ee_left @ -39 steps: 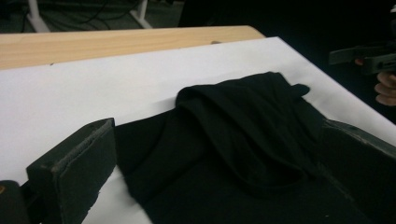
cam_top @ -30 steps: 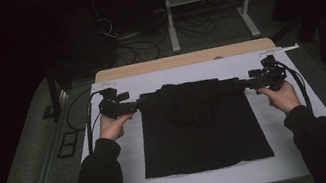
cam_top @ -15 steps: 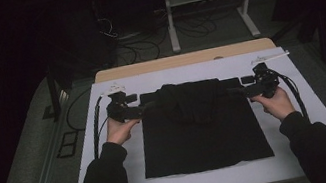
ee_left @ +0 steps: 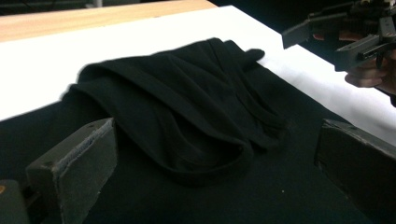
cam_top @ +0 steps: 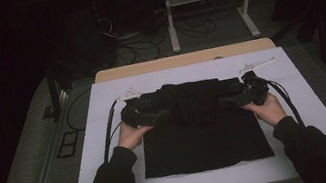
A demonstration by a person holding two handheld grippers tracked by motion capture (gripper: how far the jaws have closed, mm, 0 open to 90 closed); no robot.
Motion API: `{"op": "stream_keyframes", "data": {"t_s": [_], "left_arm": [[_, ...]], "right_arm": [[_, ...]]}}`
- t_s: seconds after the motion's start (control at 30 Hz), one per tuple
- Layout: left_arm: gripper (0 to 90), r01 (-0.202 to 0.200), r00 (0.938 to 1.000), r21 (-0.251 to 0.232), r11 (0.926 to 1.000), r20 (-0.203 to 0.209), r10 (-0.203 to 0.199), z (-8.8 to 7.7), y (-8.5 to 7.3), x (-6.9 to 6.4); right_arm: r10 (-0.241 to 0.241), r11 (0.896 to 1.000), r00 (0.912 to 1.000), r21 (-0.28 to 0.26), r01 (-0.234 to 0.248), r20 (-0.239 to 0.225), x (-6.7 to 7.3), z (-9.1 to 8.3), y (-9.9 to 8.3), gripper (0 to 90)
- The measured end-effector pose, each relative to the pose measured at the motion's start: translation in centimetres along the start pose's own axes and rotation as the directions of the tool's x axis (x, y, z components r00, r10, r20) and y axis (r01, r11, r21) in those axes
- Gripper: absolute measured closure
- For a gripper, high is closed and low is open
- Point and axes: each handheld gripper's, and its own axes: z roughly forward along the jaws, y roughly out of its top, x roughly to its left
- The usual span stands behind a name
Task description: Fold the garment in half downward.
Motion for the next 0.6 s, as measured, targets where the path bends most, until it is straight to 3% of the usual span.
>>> {"op": "stream_keyframes", "data": {"t_s": [0.6], "left_arm": [[3.1,-0.028,0.9988,0.048,0.9985,0.042,0.026,2.6,-0.7,-0.9]], "right_arm": [[-0.041,0.998,0.9978,0.044,0.043,-0.052,1.5,1.7,-0.3,4.6]]}}
